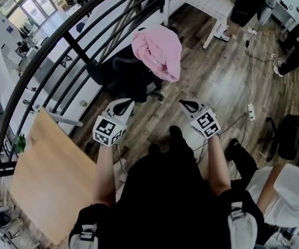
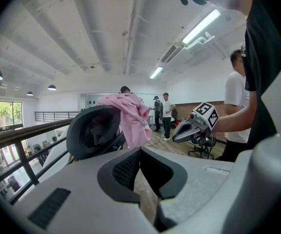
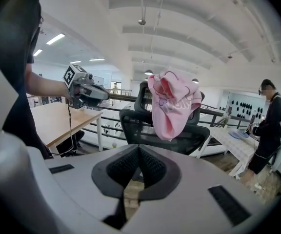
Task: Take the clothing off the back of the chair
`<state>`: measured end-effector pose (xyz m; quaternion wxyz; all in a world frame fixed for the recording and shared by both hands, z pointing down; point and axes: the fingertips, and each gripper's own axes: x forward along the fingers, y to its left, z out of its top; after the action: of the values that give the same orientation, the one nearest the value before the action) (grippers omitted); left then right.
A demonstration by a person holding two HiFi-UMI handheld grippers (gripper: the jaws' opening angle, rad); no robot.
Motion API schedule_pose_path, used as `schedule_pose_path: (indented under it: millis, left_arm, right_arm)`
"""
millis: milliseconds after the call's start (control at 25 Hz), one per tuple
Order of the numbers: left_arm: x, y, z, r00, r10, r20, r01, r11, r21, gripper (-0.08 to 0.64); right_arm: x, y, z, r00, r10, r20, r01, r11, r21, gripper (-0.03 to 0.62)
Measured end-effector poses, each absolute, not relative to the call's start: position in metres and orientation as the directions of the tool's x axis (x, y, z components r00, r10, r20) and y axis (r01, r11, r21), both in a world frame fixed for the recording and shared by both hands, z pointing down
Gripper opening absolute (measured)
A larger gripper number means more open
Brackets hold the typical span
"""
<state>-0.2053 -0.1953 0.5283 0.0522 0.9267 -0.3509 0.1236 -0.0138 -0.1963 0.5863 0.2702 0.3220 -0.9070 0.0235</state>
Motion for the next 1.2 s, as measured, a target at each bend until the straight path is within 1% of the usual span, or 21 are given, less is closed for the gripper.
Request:
schedule_pose_path:
  millis: [240, 560, 840, 880, 1000, 1120, 1200]
  left_arm:
    - [-0.199, -0.212, 0.526, 0.710, -0.652, 0.268, -0.677, -0.736, 0.004, 0.003]
    - [-0.175, -0.242, 0.528, 0.682, -0.676, 0.279, -0.705, -0.710, 0.004, 0.003]
    - [-0.157, -0.265, 0.520, 0.656, -0.711, 0.253, -0.738, -0.674, 0.022, 0.005]
    - [-0.154, -0.268, 0.517, 0.653, -0.715, 0.249, -0.743, -0.669, 0.027, 0.010]
    - [-0.145, -0.274, 0.513, 0.645, -0.727, 0.235, -0.753, -0.657, 0.038, 0.066]
    - [-0.135, -0.279, 0.506, 0.638, -0.738, 0.221, -0.762, -0.646, 0.041, 0.103]
    - [-0.131, -0.284, 0.505, 0.626, -0.750, 0.215, -0.774, -0.632, 0.048, 0.129]
  right_arm:
    - [-0.012, -0.222, 0.581, -0.681, -0.556, 0.477, -0.558, 0.815, 0.154, -0.002]
    - [0.016, -0.272, 0.564, -0.697, -0.545, 0.465, -0.545, 0.825, 0.150, -0.001]
    - [0.029, -0.310, 0.544, -0.751, -0.509, 0.420, -0.492, 0.856, 0.157, 0.000]
    - [0.031, -0.315, 0.540, -0.759, -0.502, 0.415, -0.483, 0.861, 0.159, 0.000]
    - [0.035, -0.328, 0.534, -0.778, -0.480, 0.406, -0.451, 0.876, 0.170, 0.000]
    - [0.038, -0.340, 0.527, -0.800, -0.451, 0.395, -0.416, 0.892, 0.175, 0.002]
    - [0.037, -0.347, 0.524, -0.820, -0.418, 0.391, -0.381, 0.908, 0.171, 0.032]
